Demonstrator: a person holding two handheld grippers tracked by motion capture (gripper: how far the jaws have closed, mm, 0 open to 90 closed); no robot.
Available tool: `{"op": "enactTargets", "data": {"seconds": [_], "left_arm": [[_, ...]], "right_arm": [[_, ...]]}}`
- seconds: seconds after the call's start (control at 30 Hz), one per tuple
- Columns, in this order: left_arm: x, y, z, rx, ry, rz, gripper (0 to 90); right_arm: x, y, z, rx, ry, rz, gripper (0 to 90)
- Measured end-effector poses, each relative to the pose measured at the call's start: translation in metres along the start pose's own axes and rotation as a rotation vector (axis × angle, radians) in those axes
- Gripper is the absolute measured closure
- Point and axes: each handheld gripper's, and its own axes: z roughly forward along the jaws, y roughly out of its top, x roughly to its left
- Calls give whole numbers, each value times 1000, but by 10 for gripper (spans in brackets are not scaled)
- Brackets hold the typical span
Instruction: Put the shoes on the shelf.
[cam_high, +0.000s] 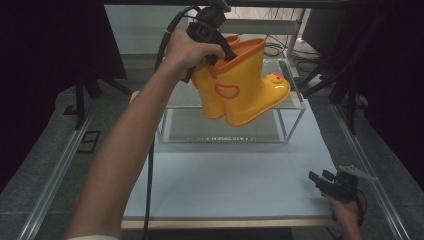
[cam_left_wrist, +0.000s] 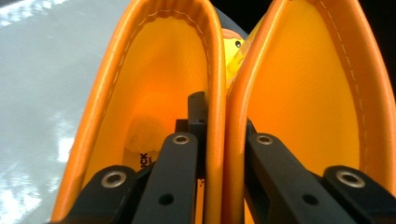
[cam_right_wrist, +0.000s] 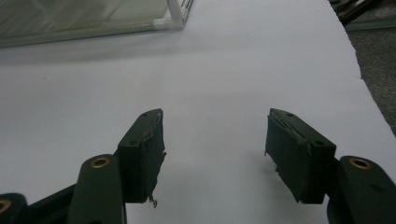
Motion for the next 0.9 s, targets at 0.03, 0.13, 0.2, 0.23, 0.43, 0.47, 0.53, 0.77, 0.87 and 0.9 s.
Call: {"op": "enactTargets", "data": {"seconds": [0.03,0.13,0.2,0.23,0.43,0.47,0.53,0.77,0.87,0.9], "left_arm": [[0,0,0,0,0,0,852],[10,5,3,-5,39,-35,852],[21,10,7,-6,73,-64,852],[21,10,7,-6,73,-64,852],[43,18,16,-21,130,-128,852],[48,20,20,-24,153,-149,852],[51,21,22,-24,162,-159,852],[64,26,30,-28,214,-192,850],[69,27,32,-29,227,-214,849],[71,27,33,-30,232,-217,848]], "right_arm": [[0,0,0,0,0,0,368],[0,0,0,-2,2,0,368],[-1,0,0,-3,2,0,368],[-1,0,0,-3,2,0,368],[-2,0,0,-3,1,0,368],[-1,0,1,2,3,9,368],[-1,0,1,3,4,8,368],[-1,-1,2,5,4,-1,368],[-1,-1,2,5,3,-1,368],[-1,-1,2,3,3,-3,368]]}}
